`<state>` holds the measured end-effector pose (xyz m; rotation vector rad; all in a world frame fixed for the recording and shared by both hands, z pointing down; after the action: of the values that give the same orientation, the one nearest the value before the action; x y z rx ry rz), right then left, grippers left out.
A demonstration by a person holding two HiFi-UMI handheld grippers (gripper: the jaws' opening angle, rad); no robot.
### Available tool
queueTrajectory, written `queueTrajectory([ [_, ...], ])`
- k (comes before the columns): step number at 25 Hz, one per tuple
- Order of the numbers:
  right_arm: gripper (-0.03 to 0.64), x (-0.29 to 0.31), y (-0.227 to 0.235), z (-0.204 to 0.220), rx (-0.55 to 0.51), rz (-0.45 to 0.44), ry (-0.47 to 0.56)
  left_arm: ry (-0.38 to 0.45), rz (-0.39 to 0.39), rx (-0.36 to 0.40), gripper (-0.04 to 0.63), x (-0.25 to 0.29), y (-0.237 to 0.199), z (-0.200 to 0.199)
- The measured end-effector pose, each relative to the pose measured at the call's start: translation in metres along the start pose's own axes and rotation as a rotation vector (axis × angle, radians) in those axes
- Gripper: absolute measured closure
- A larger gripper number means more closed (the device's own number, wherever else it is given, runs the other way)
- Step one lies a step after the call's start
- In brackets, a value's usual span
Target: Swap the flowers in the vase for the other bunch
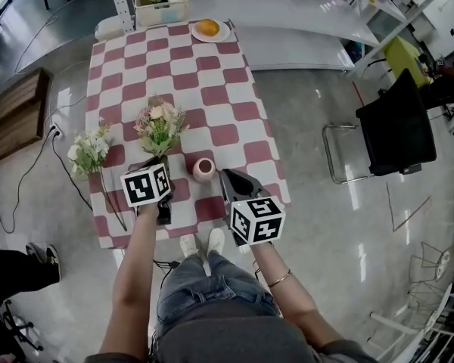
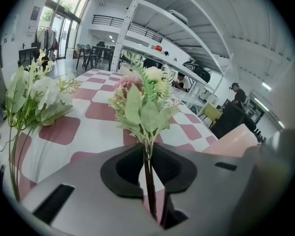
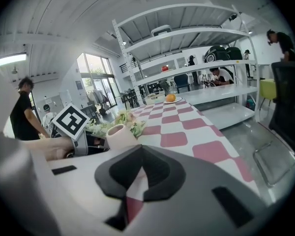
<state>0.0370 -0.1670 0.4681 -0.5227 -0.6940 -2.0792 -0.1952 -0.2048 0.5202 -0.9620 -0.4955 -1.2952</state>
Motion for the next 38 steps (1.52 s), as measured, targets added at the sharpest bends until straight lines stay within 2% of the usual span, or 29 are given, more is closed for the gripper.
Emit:
queueTrajectory([
  [8, 0.607, -0.01, -0.002, -0.001, -0.018, 0.001, 0.021, 0.152, 0.107, -0.013, 0.549, -0.037, 0.015, -0.013],
  [16, 0.607, -0.027, -0.009, -0.002, -0.038, -0.008, 0.052, 0.31, 0.27, -0.029, 0.555, -0.086, 0.043, -0.035],
  [22, 0.607, -0.038, -0.015, -0.011, -0.063, -0.021, 0.098, 0.414, 0.436, 0.019, 0.557, -0.117, 0.071, -0.049],
  [27, 0.606, -0.045, -0.018, -0.022, -0.092, -0.032, 0.14, 0.495, 0.538, 0.052, 0.557, -0.137, 0.094, -0.065],
  [32, 0.607, -0.052, -0.019, -0.033, -0.125, -0.039, 0.177, 0.539, 0.589, 0.108, 0.558, -0.145, 0.117, -0.077],
  [38, 0.607, -0.057, -0.013, -0.04, -0.149, -0.029, 0.195, 0.58, 0.604, 0.169, 0.558, -0.141, 0.141, -0.096],
])
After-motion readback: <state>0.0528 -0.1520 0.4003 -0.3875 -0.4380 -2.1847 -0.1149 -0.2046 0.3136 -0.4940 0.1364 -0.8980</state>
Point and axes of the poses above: the fingertips, and each gripper's own axes: x forward along the fingers, y to its right, z out of its underside, the point moved 8 cm from there along -x, backward along the fingers, and after that the axes turned 7 degrees about -y, right-handed, at the moved point
